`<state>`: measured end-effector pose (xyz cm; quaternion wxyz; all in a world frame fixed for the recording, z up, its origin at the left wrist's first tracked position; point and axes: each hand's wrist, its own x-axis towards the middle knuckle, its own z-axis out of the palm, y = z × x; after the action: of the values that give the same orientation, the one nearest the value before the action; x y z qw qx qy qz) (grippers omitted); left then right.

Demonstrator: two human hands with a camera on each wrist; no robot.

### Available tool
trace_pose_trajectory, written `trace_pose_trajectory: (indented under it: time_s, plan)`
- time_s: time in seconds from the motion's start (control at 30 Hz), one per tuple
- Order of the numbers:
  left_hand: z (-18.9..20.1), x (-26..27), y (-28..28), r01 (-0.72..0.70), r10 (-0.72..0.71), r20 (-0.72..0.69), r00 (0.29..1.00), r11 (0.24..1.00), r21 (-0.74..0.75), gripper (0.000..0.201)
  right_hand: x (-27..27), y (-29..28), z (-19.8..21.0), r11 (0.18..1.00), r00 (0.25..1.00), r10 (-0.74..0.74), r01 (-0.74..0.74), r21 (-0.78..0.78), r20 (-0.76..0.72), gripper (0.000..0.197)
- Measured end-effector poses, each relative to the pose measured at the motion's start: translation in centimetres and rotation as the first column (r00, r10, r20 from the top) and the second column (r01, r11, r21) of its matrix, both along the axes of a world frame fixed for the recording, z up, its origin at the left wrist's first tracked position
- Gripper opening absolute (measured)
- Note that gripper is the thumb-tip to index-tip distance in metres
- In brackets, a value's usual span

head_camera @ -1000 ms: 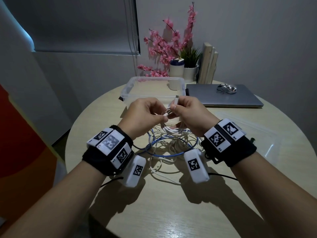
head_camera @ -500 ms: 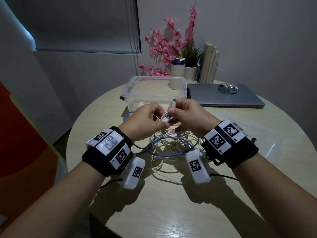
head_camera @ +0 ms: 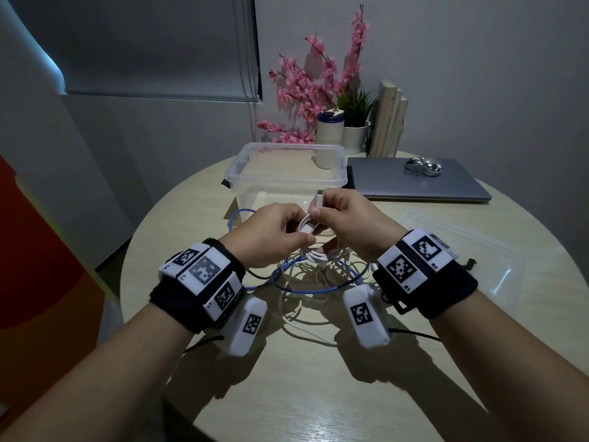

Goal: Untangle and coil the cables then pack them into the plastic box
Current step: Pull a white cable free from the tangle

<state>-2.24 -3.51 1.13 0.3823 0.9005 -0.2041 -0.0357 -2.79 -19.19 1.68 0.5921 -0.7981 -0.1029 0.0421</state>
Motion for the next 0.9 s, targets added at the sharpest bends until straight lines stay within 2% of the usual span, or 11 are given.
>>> trace_pose_trajectory:
  time_s: [0.2,0.47,0.63,0.77,0.9]
  plan:
    - [-0.8,0.2,0.0,-0.083,0.063,-0.085,0.994,0.963,-0.255,0.019,0.2,-0.4,0.3,0.999,1.000,-0.013,0.013,-0.052,0.011,0.014]
    - [-0.9,-0.1,-0.2,-0.073,0.060,-0.054,0.997,0.958,-0.278,0.020,0.5,-0.8,0.1,0.998,1.000,0.016,-0.016,-0.067,0.006,0.014]
    - [-0.7,-0.1,0.3,-0.047,0.047,0.000,0.999,0.984,-0.172,0.019,0.6,-0.5,-0.3,0.999,1.000,0.020,-0.020,-0.049,0.004,0.013]
    - [-0.7,0.3,0.7,-0.046,0.030,-0.065,0.997,0.965,-0.259,0.015,0.4,-0.9,0.1,0.999,0.999,0.031,-0.031,-0.029,0.006,0.013]
    - [-0.6,0.5,0.6,-0.120,0.053,-0.168,0.984,0.900,-0.419,0.020,0.2,-1.0,0.3,1.000,1.000,0.022,-0.021,-0.009,0.020,0.014]
